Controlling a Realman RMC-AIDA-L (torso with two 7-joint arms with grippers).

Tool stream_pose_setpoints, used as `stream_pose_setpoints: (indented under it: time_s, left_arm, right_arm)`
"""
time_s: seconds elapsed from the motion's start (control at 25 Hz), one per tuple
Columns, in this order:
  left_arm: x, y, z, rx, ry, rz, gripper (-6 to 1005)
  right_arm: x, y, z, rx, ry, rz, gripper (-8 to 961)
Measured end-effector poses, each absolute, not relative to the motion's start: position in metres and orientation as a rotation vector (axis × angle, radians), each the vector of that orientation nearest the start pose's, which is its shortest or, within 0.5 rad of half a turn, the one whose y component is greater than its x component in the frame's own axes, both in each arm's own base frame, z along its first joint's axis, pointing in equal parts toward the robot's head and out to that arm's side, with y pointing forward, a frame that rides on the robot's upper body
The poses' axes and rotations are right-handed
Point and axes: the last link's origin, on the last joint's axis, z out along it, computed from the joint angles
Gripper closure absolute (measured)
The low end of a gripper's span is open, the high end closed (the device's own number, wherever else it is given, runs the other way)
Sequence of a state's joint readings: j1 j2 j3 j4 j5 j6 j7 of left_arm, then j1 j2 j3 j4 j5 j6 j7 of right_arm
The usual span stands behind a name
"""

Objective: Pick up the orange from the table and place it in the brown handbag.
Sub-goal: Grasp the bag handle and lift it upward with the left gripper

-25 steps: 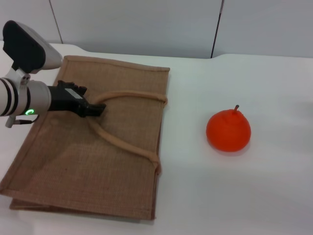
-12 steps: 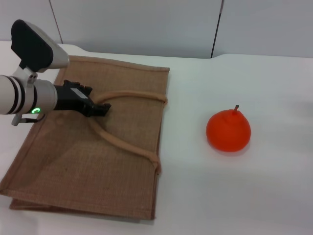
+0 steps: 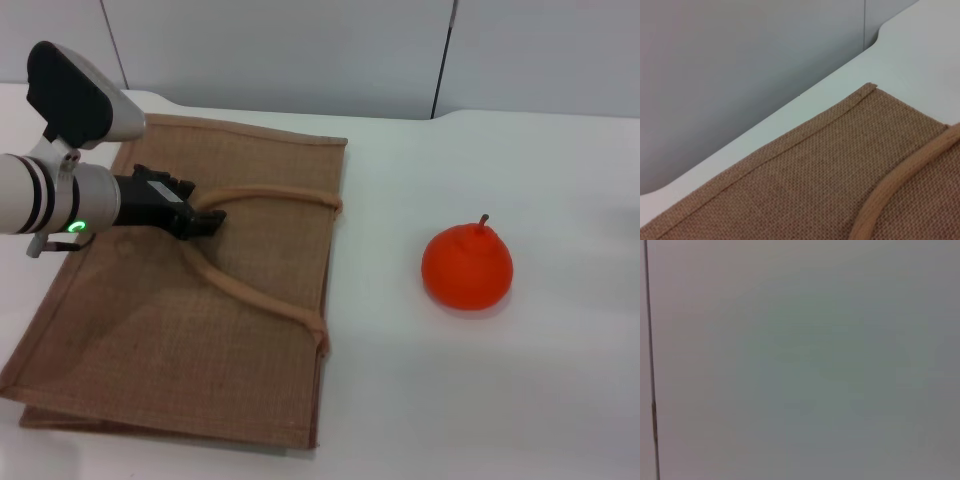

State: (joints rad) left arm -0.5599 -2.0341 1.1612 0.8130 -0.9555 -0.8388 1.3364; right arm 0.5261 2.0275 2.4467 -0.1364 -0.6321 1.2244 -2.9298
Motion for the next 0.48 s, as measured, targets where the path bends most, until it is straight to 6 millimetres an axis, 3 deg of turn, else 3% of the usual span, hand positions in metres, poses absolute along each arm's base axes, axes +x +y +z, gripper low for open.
stream_pose_setpoints:
  time_s: [0.28,0.48]
  left_arm:
    - [-0.2799,0.4136,-0.0009,-2.372,-0.641,0.038,367]
    - [-0.2805,0.416,-0.0021,-2.362,-0.643,0.044,368]
  right_arm:
    - [0.3565,0.3326,0.0123,-1.515,0.614,0.642,62]
    - [0.3563,0.3327,0.0123,-1.515,0.614,0.643,62]
